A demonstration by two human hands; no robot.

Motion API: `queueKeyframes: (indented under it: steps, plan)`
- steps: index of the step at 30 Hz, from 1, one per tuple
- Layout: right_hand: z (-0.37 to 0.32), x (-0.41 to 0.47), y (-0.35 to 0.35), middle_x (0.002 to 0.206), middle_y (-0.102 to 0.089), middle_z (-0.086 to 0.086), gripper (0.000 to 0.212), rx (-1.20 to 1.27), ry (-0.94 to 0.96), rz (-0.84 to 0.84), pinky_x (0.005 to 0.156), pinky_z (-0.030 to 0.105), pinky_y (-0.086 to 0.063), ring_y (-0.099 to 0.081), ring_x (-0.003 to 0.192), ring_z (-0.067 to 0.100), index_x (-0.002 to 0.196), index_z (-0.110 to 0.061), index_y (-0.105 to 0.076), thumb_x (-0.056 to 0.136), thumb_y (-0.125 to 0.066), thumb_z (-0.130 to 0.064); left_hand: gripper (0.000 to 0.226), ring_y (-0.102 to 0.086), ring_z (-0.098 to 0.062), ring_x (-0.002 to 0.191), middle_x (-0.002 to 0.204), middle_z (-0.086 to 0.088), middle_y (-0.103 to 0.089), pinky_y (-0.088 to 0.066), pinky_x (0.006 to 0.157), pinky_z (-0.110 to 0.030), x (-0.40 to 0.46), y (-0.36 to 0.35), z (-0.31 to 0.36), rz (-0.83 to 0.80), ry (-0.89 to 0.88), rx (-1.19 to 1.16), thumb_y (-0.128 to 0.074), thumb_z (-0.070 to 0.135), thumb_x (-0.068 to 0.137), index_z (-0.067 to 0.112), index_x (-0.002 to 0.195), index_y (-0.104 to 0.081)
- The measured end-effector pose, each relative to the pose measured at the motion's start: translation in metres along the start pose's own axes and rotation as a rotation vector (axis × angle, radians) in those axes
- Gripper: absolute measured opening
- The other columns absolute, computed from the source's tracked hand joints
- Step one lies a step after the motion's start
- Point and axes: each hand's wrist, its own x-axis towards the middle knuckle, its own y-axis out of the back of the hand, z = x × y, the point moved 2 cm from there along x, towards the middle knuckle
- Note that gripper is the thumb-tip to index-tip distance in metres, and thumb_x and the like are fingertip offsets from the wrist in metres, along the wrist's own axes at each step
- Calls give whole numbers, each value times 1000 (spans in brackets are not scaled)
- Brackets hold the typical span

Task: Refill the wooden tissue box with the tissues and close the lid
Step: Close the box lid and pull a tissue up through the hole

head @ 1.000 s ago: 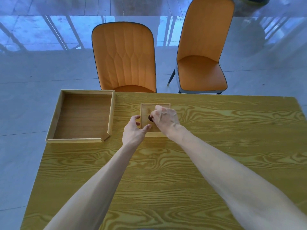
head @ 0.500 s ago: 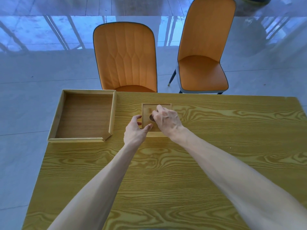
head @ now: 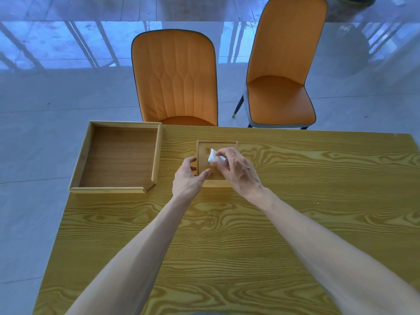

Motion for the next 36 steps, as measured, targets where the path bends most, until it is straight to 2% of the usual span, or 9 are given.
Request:
queueKeyframes:
  steps: [3, 7, 13, 19, 22, 27, 30, 34, 36]
  plan:
    - [-4, 4, -2, 119, -66, 6, 43, -15, -63, 25, 73, 37, -59, -70, 91, 20, 132, -15, -58, 95, -62, -37, 65, -64, -19, 100, 124, -1, -62, -53, 83, -35, -1, 0, 0, 5, -2, 4, -73, 37, 85, 24, 142, -44]
    - [-9, 5, -3, 107, -68, -1, 19, 51, -130, 79, 67, 34, -58, -68, 79, 14, 105, -19, -73, 93, -66, -32, 65, -64, -20, 101, 123, -1, -62, -53, 87, -39, 0, -1, 1, 3, 1, 7, -74, 38, 84, 24, 141, -45]
    - [-11, -1, 1, 96, -66, -11, 12, 232, -178, 177, 67, 22, -48, -58, 74, 4, 106, -21, -67, 97, -59, -24, 65, -63, -19, 101, 123, -1, -62, -53, 90, -41, 0, -1, 0, 2, 1, -16, -74, 36, 84, 23, 141, -45]
    - [-7, -9, -2, 93, -61, -20, 13, 505, -253, 288, 66, 19, -51, -57, 74, -7, 108, -14, -60, 97, -60, -21, 66, -62, -20, 105, 125, -3, -61, -53, 90, -40, -1, -1, 0, 4, 5, -18, -74, 37, 83, 23, 141, -45]
    - [-7, -13, -3, 94, -60, -17, 11, 622, -288, 341, 62, 14, -48, -57, 75, -6, 106, -16, -55, 97, -61, -18, 66, -63, -21, 105, 125, -2, -61, -53, 91, -41, 0, -1, 0, 5, 6, -17, -74, 37, 84, 23, 141, -45]
    - [-7, -17, -5, 94, -58, -14, 14, 738, -331, 424, 63, 17, -47, -56, 77, -2, 102, -22, -52, 96, -63, -16, 66, -62, -20, 105, 126, -2, -61, -53, 90, -39, 0, -1, -2, 5, 5, -27, -75, 36, 84, 23, 141, -45]
    - [-6, -20, -6, 99, -57, -16, 20, 715, -328, 445, 65, 22, -49, -56, 76, -1, 108, -19, -54, 93, -67, -17, 67, -62, -20, 105, 127, -2, -61, -52, 90, -38, 1, -1, -2, 0, 8, -33, -74, 36, 84, 23, 142, -44]
    - [-5, -15, -2, 105, -54, -4, 65, 516, -355, 342, 65, 13, -47, -54, 74, 4, 134, -18, -48, 81, -79, -37, 65, -60, -16, 98, 124, -1, -61, -48, 81, -31, 1, -1, -1, -6, 12, -55, -74, 35, 84, 23, 141, -45]
    - [-5, -8, 1, 109, -53, 2, 61, 339, -393, 237, 69, 15, -43, -53, 79, 6, 130, -14, -56, 80, -79, -41, 64, -59, -15, 96, 123, -1, -61, -46, 79, -30, 1, -1, -1, -4, 6, -62, -74, 34, 85, 23, 141, -45]
